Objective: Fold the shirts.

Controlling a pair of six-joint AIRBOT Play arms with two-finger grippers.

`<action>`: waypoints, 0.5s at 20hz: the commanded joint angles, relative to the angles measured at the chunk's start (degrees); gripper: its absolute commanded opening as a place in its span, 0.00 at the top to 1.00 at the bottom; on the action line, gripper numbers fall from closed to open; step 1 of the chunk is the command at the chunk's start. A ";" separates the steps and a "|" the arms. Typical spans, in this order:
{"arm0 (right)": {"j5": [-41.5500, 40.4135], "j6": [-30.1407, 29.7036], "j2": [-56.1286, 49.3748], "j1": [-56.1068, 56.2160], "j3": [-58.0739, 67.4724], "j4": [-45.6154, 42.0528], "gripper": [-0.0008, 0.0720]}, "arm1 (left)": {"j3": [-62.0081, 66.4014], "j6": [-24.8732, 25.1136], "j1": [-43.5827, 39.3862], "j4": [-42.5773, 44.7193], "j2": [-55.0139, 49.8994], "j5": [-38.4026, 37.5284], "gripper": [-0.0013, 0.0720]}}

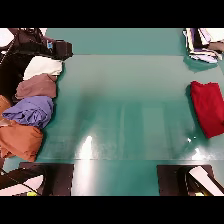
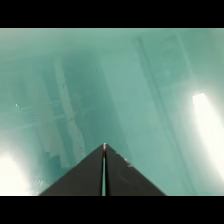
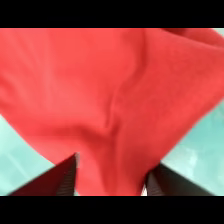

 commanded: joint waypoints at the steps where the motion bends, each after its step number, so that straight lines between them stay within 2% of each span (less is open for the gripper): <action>1: 5.81 1.99 0.70 -0.98 3.28 -7.98 0.31 | 0.00 0.17 0.00 0.02 -0.02 -0.07 0.95; 5: 10.27 2.51 0.72 -4.17 12.24 -3.06 0.32 | 0.00 0.13 0.00 0.02 -0.02 -0.68 0.95; 10: 11.61 2.49 0.72 6.71 16.48 3.37 0.32 | 0.00 0.13 0.00 -0.04 0.00 0.55 0.95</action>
